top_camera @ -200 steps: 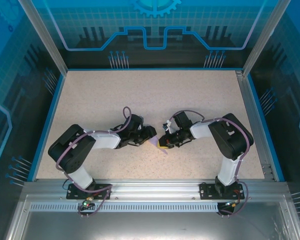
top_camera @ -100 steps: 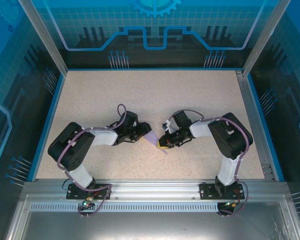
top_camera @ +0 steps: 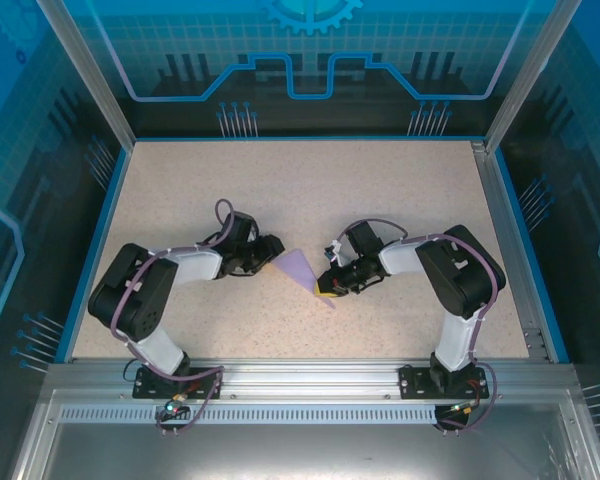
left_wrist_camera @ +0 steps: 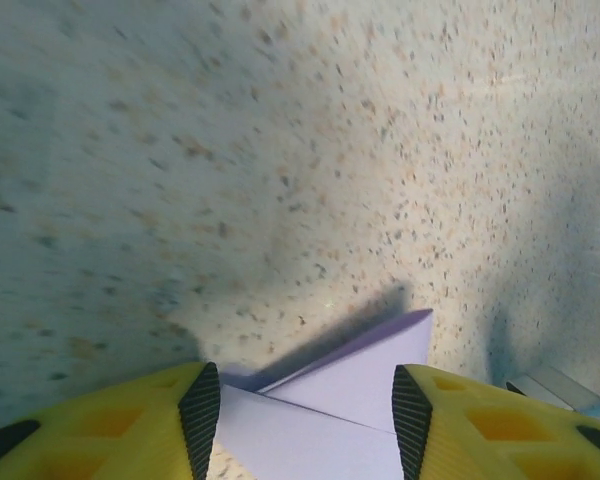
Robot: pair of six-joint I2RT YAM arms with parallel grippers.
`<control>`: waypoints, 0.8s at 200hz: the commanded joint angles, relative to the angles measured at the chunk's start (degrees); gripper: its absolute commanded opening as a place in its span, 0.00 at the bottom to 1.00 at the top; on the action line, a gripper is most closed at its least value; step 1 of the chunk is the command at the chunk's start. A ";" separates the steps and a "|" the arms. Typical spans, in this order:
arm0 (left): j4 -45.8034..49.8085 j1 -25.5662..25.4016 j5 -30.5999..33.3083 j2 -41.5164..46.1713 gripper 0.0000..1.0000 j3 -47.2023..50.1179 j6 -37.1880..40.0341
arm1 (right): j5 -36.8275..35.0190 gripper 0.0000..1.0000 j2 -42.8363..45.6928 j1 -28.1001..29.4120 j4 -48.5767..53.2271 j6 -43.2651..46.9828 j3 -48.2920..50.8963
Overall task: Fold a paper plane with a square sheet of paper (pick it up from the middle)
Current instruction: Fold the wing for the fifth time at the center of the table.
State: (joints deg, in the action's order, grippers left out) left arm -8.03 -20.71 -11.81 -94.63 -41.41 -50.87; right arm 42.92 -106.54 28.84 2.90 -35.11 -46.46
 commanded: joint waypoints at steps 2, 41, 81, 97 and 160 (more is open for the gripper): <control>6.18 0.67 0.97 5.24 0.54 -2.75 3.22 | -4.28 0.00 -3.23 0.50 5.72 -1.97 2.78; 5.63 -0.50 -2.29 10.67 0.54 -1.98 1.69 | -4.86 0.00 -3.32 1.12 4.44 -3.76 2.78; 2.54 -6.88 -2.39 10.90 0.54 -1.08 -0.78 | -5.52 0.00 -3.37 1.81 2.59 -6.62 2.88; -0.83 -9.32 -2.10 8.84 0.53 -0.19 -2.91 | -5.71 0.00 -3.41 2.08 1.54 -7.84 3.17; -7.33 -13.20 -1.76 -2.20 0.51 -1.58 -5.92 | -6.54 0.00 -2.74 2.54 -0.34 -10.26 4.22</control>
State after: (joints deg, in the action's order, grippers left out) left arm -12.60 -33.67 -13.41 -94.00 -42.28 -55.29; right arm 42.52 -106.10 29.21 -1.52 -43.38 -44.93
